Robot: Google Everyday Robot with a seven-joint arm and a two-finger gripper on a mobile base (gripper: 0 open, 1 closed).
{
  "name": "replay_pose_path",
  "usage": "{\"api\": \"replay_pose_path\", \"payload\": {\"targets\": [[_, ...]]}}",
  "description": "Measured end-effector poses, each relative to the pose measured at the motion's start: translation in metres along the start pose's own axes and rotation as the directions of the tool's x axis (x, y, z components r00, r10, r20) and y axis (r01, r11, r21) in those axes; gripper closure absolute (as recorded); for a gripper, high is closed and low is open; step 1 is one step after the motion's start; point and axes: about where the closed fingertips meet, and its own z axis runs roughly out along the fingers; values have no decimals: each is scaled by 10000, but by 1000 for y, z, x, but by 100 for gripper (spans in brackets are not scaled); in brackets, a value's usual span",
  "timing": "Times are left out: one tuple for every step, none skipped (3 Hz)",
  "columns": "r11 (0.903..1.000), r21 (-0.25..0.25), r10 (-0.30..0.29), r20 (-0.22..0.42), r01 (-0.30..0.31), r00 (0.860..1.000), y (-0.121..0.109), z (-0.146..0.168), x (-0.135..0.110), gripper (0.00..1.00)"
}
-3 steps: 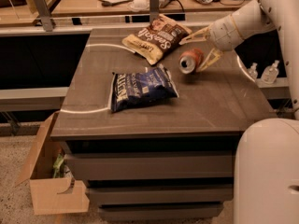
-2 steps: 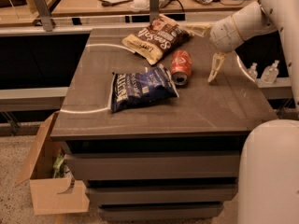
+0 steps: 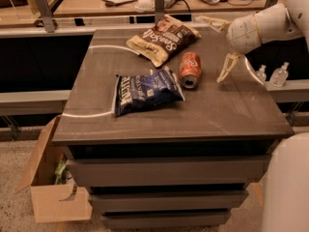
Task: Knock coke can over
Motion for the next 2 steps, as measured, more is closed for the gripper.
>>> {"api": "replay_pose_path", "payload": {"targets": [[9935,1061,439,-191,-417,9989,-11,-22,1,0],[9868,1564,512,-547,-421,9972,-21,-21,12,0]]}}
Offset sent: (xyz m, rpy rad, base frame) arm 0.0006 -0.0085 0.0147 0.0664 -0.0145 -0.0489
